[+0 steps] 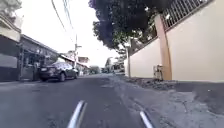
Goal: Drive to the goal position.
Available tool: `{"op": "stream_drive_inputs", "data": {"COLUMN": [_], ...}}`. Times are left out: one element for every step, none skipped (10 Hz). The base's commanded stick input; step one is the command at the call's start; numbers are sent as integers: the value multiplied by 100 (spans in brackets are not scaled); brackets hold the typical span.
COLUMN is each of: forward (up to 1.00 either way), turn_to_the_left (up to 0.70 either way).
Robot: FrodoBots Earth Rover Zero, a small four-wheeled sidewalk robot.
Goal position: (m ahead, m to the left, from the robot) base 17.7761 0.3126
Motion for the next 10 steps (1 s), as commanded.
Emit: {"op": "stream_drive_inputs", "data": {"forward": [85, 85, 85, 85, 85, 85, 85, 85, 85, 85], "turn_to_the_left": [0, 0, 0, 0, 0, 0, 0, 0, 0, 0]}}
